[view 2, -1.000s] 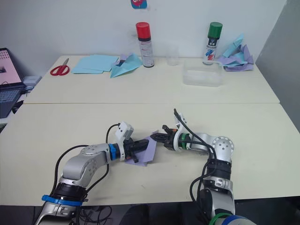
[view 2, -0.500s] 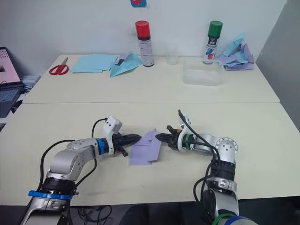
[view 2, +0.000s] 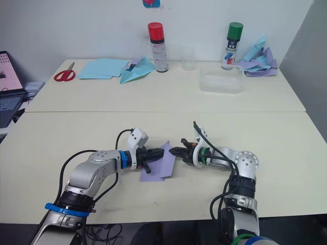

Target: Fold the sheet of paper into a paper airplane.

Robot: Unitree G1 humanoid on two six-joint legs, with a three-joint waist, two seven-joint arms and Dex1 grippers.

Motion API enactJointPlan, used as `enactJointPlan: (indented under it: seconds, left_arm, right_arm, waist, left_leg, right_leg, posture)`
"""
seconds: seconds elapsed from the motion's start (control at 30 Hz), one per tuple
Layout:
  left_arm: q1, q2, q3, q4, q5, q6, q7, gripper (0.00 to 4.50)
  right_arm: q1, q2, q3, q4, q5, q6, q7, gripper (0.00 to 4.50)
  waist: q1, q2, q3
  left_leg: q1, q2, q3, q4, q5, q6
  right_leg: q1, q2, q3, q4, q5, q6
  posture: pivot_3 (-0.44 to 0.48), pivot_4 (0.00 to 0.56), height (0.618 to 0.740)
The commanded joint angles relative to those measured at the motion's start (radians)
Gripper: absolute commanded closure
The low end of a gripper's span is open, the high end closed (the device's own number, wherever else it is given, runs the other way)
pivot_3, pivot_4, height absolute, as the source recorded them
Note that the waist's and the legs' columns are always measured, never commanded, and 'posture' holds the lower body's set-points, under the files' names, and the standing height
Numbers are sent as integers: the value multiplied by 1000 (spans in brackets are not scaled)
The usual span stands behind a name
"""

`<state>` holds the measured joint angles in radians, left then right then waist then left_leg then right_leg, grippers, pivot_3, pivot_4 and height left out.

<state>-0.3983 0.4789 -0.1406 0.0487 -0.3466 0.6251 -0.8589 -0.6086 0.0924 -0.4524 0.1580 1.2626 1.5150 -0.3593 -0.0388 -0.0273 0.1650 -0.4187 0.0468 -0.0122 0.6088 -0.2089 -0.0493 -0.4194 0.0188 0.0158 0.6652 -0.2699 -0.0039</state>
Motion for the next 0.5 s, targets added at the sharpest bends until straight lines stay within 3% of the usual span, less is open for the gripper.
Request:
enactJointPlan:
  seconds: [0.03, 0.4, 0.5]
  left_arm:
    - [16, -4, -48, -1, 13, 0, -34, 4500]
    - [-11, -1, -58, 48, 34, -26, -99, 4500]
    - [-13, 6, -51, 71, 50, -36, -93, 4500]
  right_arm:
    - [-9, 13, -13, -38, 61, -5, -27, 4470]
    - [2, 23, 23, -47, 156, -35, -93, 4470]
    - [10, 28, 39, -50, 201, -47, -96, 3876]
  waist:
    - [1, 0, 0]
    - [7, 0, 0]
    - [7, 0, 0]
  left_leg:
    - [0, 0, 0, 0, 0, 0]
    - [0, -1, 0, 1, 0, 0]
    - [0, 0, 0, 1, 0, 0]
  right_leg:
    - [0, 0, 0, 0, 0, 0]
    - [0, 0, 0, 0, 0, 0]
    - [0, 0, 0, 0, 0, 0]
  posture:
    - [0, 150, 740]
    - [0, 150, 740]
    - [0, 150, 740]
